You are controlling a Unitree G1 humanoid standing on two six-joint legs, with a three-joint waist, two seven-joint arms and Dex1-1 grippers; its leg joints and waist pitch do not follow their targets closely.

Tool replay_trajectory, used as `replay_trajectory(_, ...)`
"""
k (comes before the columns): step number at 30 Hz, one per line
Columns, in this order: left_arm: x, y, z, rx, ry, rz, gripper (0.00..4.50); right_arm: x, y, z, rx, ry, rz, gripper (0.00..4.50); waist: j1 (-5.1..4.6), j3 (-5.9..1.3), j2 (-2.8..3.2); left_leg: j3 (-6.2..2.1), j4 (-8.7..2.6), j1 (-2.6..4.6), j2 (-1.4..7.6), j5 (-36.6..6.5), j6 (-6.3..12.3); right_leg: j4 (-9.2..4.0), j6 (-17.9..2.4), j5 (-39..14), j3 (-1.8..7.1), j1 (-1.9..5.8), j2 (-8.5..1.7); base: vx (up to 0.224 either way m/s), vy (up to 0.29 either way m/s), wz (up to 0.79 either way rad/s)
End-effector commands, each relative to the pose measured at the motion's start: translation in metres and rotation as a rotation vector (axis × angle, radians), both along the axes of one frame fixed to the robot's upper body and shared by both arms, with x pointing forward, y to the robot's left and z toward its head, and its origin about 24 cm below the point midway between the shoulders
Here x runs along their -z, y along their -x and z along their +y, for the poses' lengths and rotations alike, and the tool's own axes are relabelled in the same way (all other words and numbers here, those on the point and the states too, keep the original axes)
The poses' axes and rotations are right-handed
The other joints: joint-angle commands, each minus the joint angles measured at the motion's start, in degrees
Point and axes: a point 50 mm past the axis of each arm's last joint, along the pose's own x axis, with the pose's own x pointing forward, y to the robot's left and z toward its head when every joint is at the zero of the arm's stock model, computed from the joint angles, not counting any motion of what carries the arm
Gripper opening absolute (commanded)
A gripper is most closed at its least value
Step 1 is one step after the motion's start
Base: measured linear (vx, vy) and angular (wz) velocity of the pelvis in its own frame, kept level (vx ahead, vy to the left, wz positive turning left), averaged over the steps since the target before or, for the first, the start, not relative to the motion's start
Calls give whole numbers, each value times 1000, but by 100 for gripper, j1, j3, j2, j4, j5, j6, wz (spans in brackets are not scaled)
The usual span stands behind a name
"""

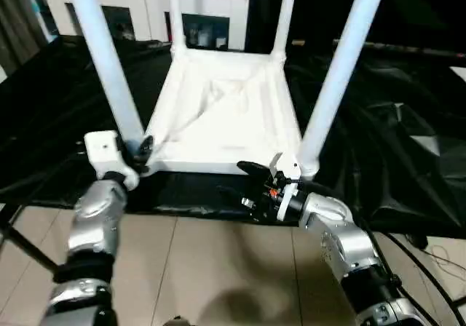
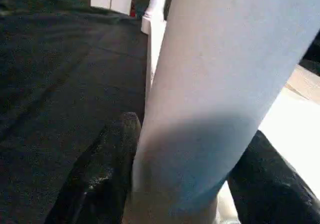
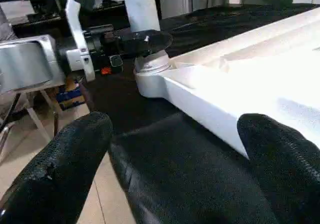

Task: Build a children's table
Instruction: Flip table

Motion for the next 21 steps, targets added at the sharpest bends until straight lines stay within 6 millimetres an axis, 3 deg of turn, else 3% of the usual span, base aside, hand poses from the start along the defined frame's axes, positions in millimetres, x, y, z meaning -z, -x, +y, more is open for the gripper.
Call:
replay_trajectory(1,0,0,-17,9,234,-13,239,0,-4,-4,42,12,-3,450,-27,-368,11,-129,-475,168,395,-1315,46,-327,-1442,-71,168,149,-421,0,0,0)
replay_trajectory(3,-3,0,-28,21,283,-13,239,1,-6,-5,79,15,4,450,11,-381,17,-119,-451,158,397,-1069,119,-293,-1509,151,157,151,-423,0,0,0)
replay_trajectory(4,-5,0,-33,24,306,-16,239,2,-9,-6,109,10,12,450,4,-380,-22,-113,-447,149,391,-1006,151,-296,-1517,194,154,156,-416,0,0,0)
replay_trajectory(5,-8,-1,-40,19,356,-22,238,3,-12,-8,160,-1,29,450,20,-386,-23,-106,-434,145,384,-917,190,-291,-1528,253,153,160,-412,0,0,0)
replay_trajectory(12,-12,1,-52,38,345,-23,230,-5,-24,-12,301,-137,93,450,-16,-386,-37,-109,-424,125,391,-787,355,-293,-1409,289,152,168,-406,0,0,0)
replay_trajectory(16,-14,3,-54,37,359,-15,229,-10,-31,-15,386,-228,134,450,-17,-413,-41,-92,-385,133,378,-508,431,-259,-1408,554,145,160,-383,0,0,0)
replay_trajectory(18,-15,4,-55,34,370,-10,229,-14,-37,-19,460,-317,179,450,-25,-415,-41,-83,-369,96,369,-401,503,-236,-1450,707,145,149,-382,0,0,0)
replay_trajectory(21,-15,5,-57,36,374,-8,229,-17,-44,-22,517,-391,219,450,-28,-413,-40,-69,-369,111,373,-458,468,-246,-1451,587,144,139,-374,0,0,0)
